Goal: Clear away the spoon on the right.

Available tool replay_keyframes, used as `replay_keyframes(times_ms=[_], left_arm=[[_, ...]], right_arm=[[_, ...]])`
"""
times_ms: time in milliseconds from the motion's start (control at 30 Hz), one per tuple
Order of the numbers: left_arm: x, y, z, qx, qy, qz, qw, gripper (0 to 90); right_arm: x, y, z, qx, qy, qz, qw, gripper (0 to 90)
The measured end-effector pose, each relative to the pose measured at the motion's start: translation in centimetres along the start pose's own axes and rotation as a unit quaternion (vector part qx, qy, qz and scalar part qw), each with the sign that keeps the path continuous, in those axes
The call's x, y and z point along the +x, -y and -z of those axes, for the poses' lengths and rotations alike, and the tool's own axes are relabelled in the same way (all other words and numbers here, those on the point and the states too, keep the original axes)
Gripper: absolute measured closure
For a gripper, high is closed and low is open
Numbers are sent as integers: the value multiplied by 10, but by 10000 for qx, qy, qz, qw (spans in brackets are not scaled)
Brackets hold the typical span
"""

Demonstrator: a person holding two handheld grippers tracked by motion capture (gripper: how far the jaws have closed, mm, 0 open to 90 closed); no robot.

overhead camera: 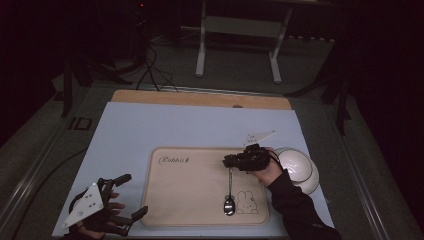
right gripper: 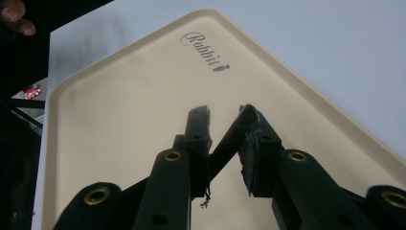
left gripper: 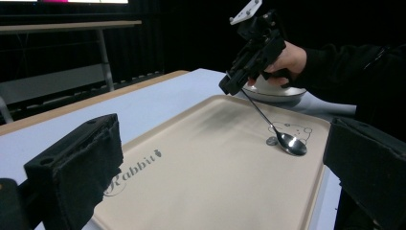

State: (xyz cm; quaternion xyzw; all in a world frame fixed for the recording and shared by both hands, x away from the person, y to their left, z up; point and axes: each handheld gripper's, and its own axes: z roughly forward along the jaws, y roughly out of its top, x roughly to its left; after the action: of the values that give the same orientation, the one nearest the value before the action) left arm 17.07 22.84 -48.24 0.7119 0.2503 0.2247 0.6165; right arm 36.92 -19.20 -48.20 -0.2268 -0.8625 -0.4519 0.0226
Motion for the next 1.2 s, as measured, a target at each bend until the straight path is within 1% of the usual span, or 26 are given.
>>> replay_keyframes(times_ms=[67,300,467,567,600,733,767,800,867,900,967,1000,1100,1200], left_arm=[[0,0,0,3,2,1,10000,0],[0,0,0,7,17,1,10000,0],[0,0,0,2,20,0,10000,0],[0,0,0,5,27,6,10000,0],[0,0,0,6,26,3,10000,0],[0,0,0,10,32,-6,10000,0],[0,0,0,9,35,-8,10000,0],[0,0,0,10,36,-8,10000,0],[0,0,-1,17,45,-9,10000,0],[0,0,-1,18,53,-11,10000,0],[0,0,-1,23,60,-14,10000,0],[0,0,-1,26,66,-15,10000,0],[-1,0,-1,28,68,-17,10000,0],[-1,0,-1,37,70,-23,10000,0]], right_arm=[[-1,0,-2,33,40,12,10000,733],[-4,2,-11,138,207,-91,9996,729],[-8,5,-14,52,197,-281,9994,728],[-8,7,-16,58,263,-309,9992,724],[-9,8,-18,40,253,-321,9992,716],[-11,11,-23,104,317,-379,9987,701],[-12,12,-25,143,377,-377,9985,701],[-12,13,-26,163,364,-406,9984,698],[-13,15,-29,251,460,-417,9978,695],[-14,16,-30,266,430,-433,9978,688],[-14,17,-33,312,484,-427,9974,684],[-15,18,-33,304,473,-414,9976,684],[-16,19,-36,339,509,-454,9971,676],[-16,20,-39,389,593,-472,9964,662]])
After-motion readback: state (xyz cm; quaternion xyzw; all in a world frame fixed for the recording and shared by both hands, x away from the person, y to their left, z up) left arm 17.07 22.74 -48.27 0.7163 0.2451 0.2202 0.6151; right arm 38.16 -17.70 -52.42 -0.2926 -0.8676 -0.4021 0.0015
